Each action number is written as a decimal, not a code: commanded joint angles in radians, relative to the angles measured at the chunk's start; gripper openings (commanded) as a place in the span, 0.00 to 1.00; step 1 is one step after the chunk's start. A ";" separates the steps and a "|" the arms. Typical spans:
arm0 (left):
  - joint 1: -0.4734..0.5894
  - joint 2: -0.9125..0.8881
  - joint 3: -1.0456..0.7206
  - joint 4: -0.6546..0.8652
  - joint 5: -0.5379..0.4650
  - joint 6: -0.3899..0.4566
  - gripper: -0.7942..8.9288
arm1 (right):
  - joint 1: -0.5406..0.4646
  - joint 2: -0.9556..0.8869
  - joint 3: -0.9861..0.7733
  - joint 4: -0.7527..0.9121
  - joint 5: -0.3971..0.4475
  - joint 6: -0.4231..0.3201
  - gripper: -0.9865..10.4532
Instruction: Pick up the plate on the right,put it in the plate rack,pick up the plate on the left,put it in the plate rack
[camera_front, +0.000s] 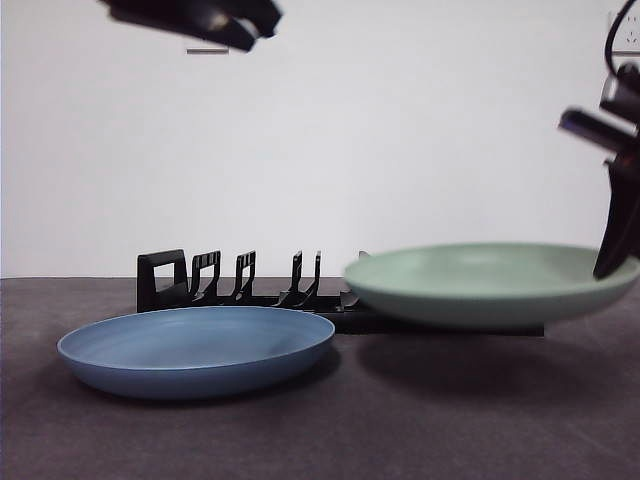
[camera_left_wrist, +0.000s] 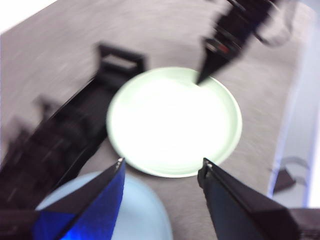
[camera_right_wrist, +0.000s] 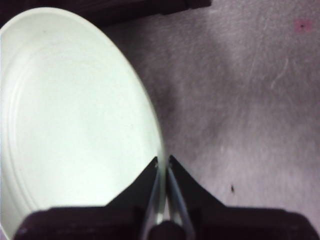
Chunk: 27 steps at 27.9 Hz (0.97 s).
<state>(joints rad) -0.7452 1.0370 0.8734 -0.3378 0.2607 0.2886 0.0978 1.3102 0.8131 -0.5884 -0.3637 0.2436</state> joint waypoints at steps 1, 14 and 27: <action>-0.068 0.014 0.001 0.011 -0.030 0.141 0.34 | 0.006 -0.023 0.045 -0.058 -0.006 0.012 0.07; -0.312 0.229 0.001 0.040 -0.389 0.351 0.34 | 0.099 -0.028 0.192 -0.128 -0.057 0.010 0.07; -0.327 0.295 0.001 0.107 -0.424 0.371 0.16 | 0.129 -0.028 0.209 -0.135 -0.132 0.009 0.07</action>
<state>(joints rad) -1.0698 1.3281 0.8734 -0.2375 -0.1661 0.6548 0.2237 1.2819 1.0183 -0.7326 -0.4870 0.2466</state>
